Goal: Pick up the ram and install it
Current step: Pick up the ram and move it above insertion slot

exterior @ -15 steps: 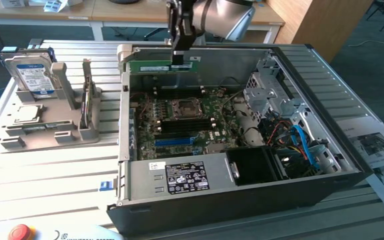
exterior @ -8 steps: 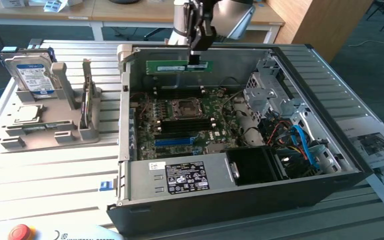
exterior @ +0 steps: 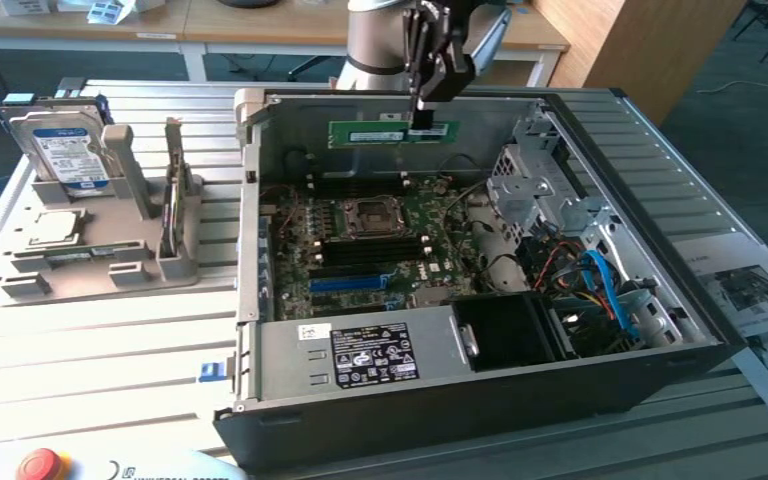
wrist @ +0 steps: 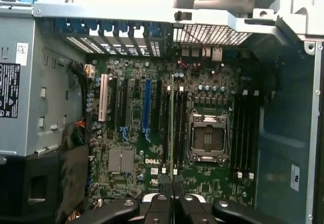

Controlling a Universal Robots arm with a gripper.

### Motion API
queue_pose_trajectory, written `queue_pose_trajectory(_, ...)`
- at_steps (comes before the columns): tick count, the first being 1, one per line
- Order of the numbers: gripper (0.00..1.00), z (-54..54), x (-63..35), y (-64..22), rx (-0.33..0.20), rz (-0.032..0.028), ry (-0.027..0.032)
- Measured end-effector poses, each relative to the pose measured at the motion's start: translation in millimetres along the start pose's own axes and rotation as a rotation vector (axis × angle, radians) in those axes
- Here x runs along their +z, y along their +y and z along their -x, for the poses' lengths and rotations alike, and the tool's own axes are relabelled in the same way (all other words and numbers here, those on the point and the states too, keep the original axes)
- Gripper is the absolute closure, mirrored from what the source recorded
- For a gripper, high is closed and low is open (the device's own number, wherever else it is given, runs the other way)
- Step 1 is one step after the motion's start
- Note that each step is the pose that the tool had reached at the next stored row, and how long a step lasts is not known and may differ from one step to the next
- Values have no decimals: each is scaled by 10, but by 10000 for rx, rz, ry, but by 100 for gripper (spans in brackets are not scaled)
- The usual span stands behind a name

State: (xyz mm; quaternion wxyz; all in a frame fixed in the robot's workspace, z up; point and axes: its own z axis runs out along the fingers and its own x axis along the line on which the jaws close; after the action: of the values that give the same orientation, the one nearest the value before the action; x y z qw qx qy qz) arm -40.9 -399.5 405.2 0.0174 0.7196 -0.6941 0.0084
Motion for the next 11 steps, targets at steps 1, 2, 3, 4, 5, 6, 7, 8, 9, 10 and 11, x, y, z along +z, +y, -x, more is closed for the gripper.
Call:
queue_pose_trajectory(1,88,-1,0,-18,-1,1,-1)
queue_pose_trajectory(2,88,-1,0,-20,0,0,-1)
queue_pose_trajectory(3,88,-1,0,-20,0,-1,-2)
queue_pose_trajectory(4,88,-1,1,-21,1,-1,-3)
queue_pose_trajectory(5,88,-1,1,-21,0,-1,-2)
queue_pose_trajectory(6,88,-1,0,-21,0,-1,-1)
queue_pose_trajectory(7,88,-1,1,-21,0,-1,-2)
queue_pose_trajectory(8,88,-1,1,-21,0,-1,-2)
queue_pose_trajectory(9,88,0,3,-21,0,-2,-3)
queue_pose_trajectory(10,88,0,7,-21,0,-2,-3)
queue_pose_trajectory(11,88,0,12,-21,0,-1,-2)
